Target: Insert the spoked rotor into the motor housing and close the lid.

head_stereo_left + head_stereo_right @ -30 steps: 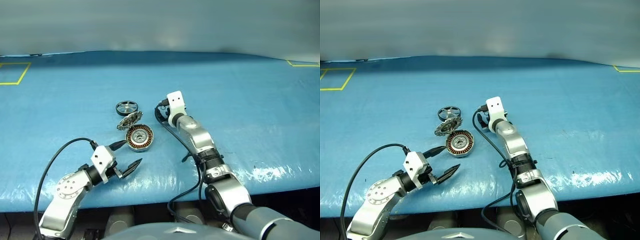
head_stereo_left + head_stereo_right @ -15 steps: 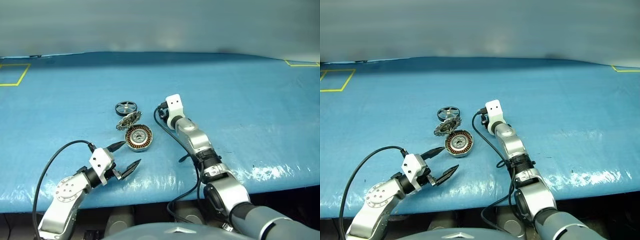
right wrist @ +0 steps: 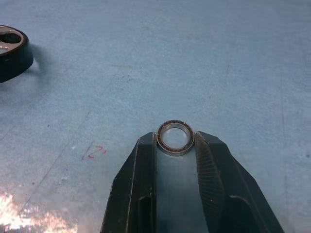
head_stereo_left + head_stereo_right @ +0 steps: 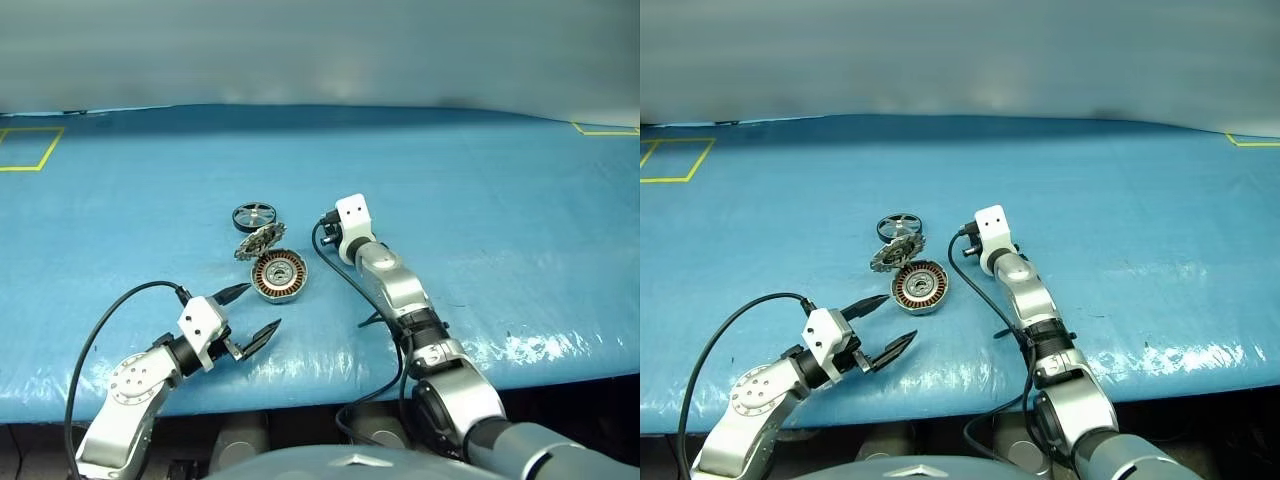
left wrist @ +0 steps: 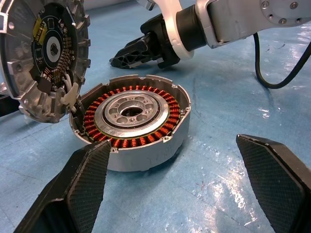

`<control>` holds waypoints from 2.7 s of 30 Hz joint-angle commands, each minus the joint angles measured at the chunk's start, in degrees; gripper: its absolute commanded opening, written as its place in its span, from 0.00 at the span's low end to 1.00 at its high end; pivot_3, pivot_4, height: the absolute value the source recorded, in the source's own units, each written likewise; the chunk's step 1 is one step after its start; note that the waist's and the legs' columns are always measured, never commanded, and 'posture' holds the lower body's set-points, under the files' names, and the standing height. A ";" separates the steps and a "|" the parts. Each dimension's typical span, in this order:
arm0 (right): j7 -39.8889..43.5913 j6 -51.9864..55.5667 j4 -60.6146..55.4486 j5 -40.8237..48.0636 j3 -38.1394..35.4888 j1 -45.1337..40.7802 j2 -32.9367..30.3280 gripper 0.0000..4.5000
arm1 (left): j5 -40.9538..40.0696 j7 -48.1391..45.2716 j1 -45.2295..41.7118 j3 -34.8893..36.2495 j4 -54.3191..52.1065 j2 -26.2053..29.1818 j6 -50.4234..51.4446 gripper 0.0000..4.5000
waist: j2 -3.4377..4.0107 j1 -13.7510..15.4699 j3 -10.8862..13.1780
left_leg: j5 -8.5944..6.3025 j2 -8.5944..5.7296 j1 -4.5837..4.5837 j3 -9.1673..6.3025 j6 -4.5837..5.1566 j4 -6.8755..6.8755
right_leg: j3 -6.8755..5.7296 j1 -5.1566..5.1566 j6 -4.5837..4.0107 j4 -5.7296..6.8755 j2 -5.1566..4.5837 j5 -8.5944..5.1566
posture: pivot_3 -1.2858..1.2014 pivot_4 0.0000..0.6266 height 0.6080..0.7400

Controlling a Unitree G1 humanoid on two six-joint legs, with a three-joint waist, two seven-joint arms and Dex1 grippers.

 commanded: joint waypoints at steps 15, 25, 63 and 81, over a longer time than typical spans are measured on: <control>10.48 22.49 -58.26 2.64 5.05 28.69 -14.49 0.17 | -0.04 2.42 -0.83 1.17 0.21 -1.32 -0.59 1.00 | 0.20 0.28 -0.26 | 0.00 0.01 0.03 0.10 0.00 0.14 | 0.10 0.04 0.10 -0.06 0.01 -0.35 | 0.52 0.24 1.00; 10.69 29.20 -61.47 6.37 10.08 20.08 -11.52 0.17 | -0.52 2.47 -0.38 1.41 -0.06 -2.51 -3.52 1.00 | 0.16 0.33 -0.26 | 0.00 0.00 -0.03 0.07 0.00 0.15 | 0.12 0.04 0.16 -0.11 0.04 -0.30 | 0.52 0.24 1.00; 12.41 23.88 -40.72 3.72 20.49 13.01 -5.65 0.17 | -0.24 4.28 1.87 1.67 1.39 -6.08 -5.57 1.00 | 0.16 0.36 -0.27 | 0.00 0.00 -0.17 0.04 0.00 0.11 | 0.04 -0.11 0.32 -0.15 0.01 -0.20 | 0.52 0.24 1.00; 11.97 23.24 -39.52 3.17 20.65 13.55 -5.30 0.61 | -0.04 4.34 2.09 1.59 1.03 -5.92 -5.25 1.00 | 0.16 0.35 -0.27 | 0.00 0.00 -0.17 0.04 0.00 0.11 | 0.04 -0.10 0.31 -0.14 0.01 -0.20 | 0.52 0.24 1.00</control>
